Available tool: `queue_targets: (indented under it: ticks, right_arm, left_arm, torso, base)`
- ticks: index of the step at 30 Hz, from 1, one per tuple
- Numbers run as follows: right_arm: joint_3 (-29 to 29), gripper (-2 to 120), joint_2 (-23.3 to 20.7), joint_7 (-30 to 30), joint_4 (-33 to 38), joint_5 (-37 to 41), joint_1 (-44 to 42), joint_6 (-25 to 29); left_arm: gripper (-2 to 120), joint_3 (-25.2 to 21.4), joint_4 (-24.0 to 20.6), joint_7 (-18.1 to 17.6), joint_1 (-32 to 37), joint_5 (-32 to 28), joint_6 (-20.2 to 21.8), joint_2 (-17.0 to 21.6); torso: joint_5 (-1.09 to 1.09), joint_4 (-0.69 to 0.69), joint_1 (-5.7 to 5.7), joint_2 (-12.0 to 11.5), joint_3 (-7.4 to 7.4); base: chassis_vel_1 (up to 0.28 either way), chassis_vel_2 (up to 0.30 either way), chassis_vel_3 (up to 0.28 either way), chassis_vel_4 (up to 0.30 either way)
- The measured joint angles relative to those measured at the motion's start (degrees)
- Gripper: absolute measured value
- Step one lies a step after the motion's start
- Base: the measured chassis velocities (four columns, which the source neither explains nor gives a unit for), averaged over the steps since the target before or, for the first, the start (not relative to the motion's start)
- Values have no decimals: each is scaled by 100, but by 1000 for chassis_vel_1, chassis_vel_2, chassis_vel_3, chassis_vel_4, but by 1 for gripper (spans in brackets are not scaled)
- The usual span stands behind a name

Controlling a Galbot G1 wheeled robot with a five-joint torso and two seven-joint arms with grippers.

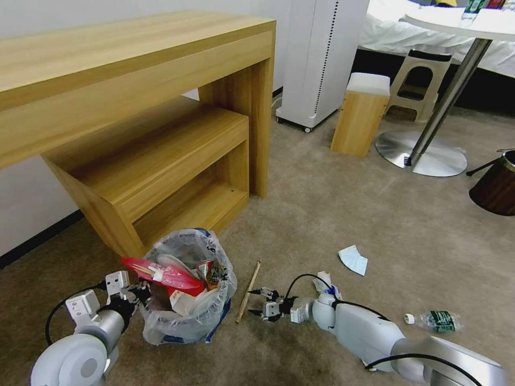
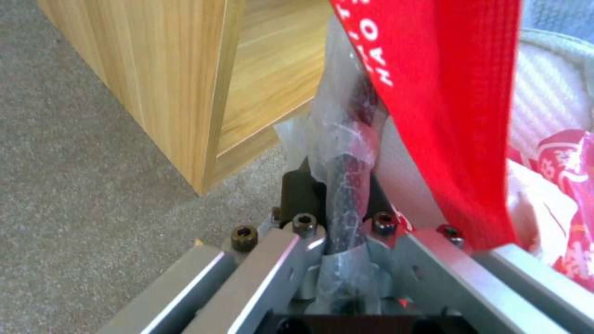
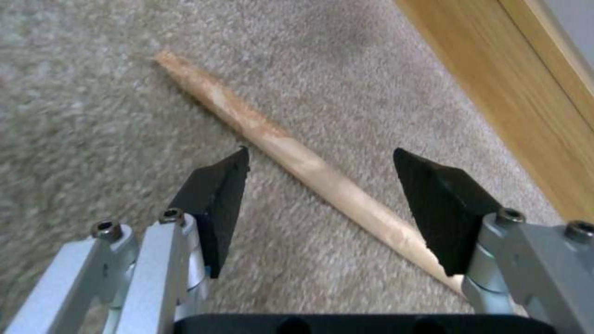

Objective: Pick up the trash bin and place the garbage on the floor into it.

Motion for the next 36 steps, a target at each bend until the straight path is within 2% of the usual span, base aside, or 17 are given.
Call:
queue_targets:
  ticks: [13, 26, 32, 33, 36]
  right_arm:
    - [-7, 60, 210, 9, -253, -54, 29, 26]
    - [50, 50, 279, 35, -406, -148, 14, 79]
    - [72, 26, 350, 51, -496, -170, 31, 114]
    - [72, 26, 350, 51, -496, -170, 31, 114]
    - [89, 10, 400, 51, -612, -188, 58, 161]
  left_arm:
    - [0, -21, -74, 7, 23, -6, -14, -2]
    - [0, 10, -92, 12, 23, 0, -24, -16]
    - [0, 4, -109, 15, 49, 7, -33, -20]
    - [0, 4, -109, 15, 49, 7, -33, -20]
    - [0, 3, -130, 18, 60, 13, -40, -41]
  torso:
    - [0, 0, 0, 0, 0]
    - [0, 0, 0, 0, 0]
    - [0, 0, 0, 0, 0]
    - [0, 0, 0, 0, 0]
    - [0, 0, 0, 0, 0]
  base:
    - [0, 0, 0, 0]
    - [0, 0, 0, 0]
    - [0, 0, 0, 0]
    - [0, 0, 0, 0]
    - [0, 0, 0, 0]
